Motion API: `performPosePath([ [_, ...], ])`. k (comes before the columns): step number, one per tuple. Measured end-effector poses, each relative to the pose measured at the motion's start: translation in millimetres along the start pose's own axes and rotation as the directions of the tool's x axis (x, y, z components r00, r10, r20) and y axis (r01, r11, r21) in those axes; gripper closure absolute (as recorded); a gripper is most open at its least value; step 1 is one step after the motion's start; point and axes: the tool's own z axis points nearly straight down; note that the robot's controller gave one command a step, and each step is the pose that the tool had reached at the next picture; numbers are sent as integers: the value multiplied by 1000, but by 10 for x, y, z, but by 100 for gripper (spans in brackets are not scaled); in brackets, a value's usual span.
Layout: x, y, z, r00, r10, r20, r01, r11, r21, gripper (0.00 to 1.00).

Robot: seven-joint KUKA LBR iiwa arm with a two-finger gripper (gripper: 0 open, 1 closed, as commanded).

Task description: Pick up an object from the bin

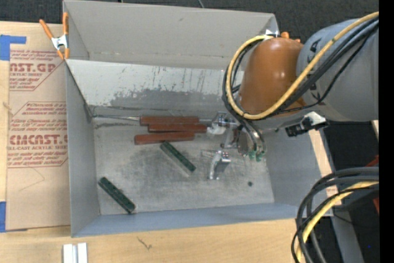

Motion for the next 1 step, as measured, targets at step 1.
performPosePath([
  [1,-170,-150,851,985,174,5,-174,985,-3,100],
])
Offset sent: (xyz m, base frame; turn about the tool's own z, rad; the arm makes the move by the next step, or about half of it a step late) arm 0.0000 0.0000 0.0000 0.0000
